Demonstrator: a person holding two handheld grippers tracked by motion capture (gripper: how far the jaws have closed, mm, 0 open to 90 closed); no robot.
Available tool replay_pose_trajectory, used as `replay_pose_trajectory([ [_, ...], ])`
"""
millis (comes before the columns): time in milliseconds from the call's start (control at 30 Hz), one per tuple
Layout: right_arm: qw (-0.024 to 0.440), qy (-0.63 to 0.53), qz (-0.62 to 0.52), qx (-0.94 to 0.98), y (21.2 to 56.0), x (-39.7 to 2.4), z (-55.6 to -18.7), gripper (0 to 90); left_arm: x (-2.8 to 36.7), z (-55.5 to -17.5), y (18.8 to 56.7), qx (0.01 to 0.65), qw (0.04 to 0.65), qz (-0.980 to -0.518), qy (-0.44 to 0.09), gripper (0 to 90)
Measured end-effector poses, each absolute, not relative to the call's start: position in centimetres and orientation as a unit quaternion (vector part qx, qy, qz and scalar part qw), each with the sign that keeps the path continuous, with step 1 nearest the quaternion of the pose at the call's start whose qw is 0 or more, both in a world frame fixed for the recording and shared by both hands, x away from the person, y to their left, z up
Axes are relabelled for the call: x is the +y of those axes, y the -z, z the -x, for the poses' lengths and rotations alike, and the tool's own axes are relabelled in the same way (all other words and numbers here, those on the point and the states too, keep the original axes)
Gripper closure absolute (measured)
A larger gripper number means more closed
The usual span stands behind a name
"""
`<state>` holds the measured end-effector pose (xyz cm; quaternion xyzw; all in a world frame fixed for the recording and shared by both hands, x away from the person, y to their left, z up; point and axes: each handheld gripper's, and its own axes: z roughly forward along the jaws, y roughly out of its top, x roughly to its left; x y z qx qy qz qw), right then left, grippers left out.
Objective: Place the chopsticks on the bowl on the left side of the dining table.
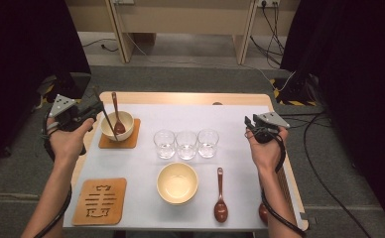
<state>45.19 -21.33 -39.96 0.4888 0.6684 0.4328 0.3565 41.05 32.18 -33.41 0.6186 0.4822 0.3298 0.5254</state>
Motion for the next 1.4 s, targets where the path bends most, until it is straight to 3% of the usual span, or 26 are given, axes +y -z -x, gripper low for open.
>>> replay_pose_trajectory([
  [500,0.357,-0.435,-0.480,0.673,41.7,-22.1,-44.4,65.9,32.9,-42.4,34.0,0.515,0.497,-0.609,-0.343,83.5],
  [1400,0.357,-0.439,-0.471,0.677,41.9,-22.3,-43.5,65.8,32.6,-51.9,38.8,0.655,0.399,-0.577,-0.282,83.3],
])
